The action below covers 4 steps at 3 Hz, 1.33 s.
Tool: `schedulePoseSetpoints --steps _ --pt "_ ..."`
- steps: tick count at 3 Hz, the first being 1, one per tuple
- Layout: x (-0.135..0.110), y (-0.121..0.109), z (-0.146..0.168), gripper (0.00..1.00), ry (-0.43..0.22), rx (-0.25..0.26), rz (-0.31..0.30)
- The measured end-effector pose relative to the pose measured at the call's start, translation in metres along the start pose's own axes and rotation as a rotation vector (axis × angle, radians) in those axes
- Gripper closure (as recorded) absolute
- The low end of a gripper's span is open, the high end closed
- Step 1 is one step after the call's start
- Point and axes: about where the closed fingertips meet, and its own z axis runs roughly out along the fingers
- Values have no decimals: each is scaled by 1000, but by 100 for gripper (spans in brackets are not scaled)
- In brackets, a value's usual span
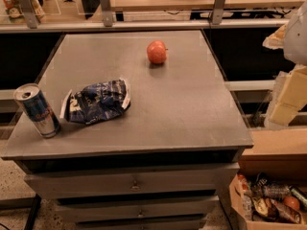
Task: Pick apple
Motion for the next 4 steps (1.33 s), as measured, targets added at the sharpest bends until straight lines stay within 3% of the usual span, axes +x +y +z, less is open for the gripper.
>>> schedulePoseSetpoints --steps 1,2,3,4 --pt "0 0 -1 0 -1 2 -1" --pt "-3 -15 -7 0 -49 12 -6" --pt "-21 -49 -7 0 -122 2 -38" --pt "-47 -95 0 0 -212 28 -54"
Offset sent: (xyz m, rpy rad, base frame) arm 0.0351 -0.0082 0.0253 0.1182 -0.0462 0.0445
